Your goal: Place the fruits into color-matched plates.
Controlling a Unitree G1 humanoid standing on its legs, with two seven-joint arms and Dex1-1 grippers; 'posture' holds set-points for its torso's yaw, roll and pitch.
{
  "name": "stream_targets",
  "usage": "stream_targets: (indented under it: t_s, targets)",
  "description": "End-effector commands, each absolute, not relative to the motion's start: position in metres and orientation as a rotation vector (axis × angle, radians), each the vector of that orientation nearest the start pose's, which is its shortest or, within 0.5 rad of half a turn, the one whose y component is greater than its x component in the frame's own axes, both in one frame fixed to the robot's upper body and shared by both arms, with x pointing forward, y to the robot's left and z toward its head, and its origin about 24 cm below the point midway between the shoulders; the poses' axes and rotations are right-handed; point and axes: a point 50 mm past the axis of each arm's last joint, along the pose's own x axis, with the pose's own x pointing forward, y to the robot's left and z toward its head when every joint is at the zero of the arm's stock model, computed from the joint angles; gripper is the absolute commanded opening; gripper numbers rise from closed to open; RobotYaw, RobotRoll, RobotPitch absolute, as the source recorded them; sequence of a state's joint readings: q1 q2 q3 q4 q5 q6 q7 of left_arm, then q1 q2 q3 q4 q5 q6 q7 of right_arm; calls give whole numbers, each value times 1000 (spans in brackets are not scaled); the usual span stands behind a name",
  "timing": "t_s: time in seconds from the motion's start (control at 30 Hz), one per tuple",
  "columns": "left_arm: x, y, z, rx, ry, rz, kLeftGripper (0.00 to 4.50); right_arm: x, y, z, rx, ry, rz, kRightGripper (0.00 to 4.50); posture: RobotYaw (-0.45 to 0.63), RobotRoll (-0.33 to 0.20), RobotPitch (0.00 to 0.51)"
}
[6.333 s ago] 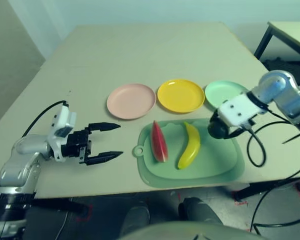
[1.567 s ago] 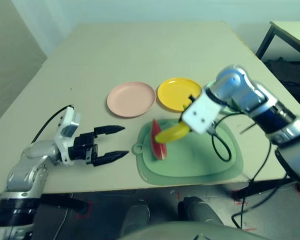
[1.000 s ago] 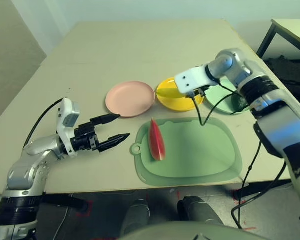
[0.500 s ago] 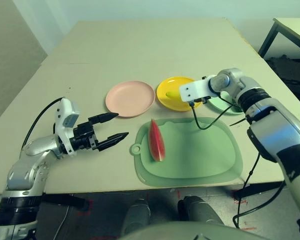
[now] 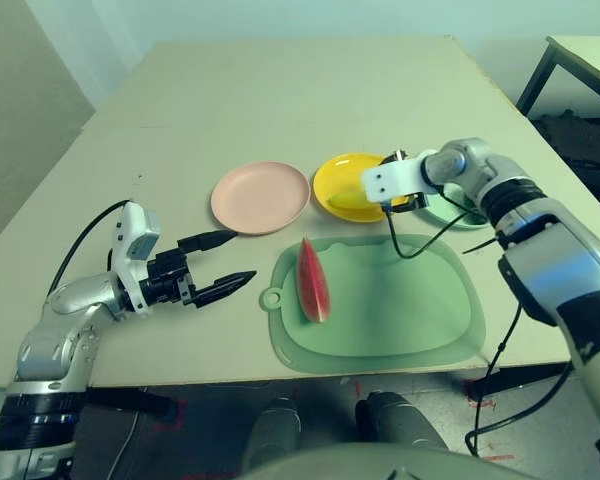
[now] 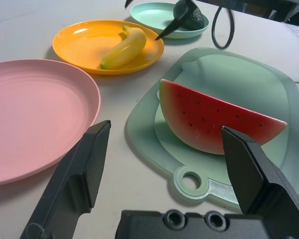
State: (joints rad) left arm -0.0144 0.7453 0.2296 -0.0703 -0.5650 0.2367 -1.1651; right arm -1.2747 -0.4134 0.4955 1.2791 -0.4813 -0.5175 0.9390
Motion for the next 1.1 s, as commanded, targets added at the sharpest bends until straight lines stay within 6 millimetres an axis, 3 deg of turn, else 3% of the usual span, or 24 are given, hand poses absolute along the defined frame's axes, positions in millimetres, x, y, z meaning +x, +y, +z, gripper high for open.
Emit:
stream_targets:
  t_s: [0.03,0.2,0.3,0.43,0.6,0.73,0.9,1.1]
  targets:
    - [228,263,120,141,134,-1009,4500,397,-141,195,-1269,137,1145,4471,1,0,61]
    - [227,264,118,134,129,-1005,4500,388,-168,206,-975,74,1124,4471,-9,0,60]
    - [226,266,115,130,138,-999,4500,372,-192,197,-799,63,1088,4471,-26,0,59]
    - [225,269,108,132,160,-996,4500,328,-221,166,-595,81,1092,4471,-69,0,56]
    - [227,271,105,131,173,-999,4500,277,-246,122,-514,104,1163,4471,-101,0,49]
    - [231,273,104,150,187,-1010,4500,251,-264,94,-339,109,1216,4471,-123,0,39]
    - [244,272,107,369,201,-1126,4500,240,-270,72,-264,115,1313,4471,-110,0,29]
    - [272,254,148,767,67,-1345,4500,245,-269,66,-239,100,1321,4471,-105,0,19]
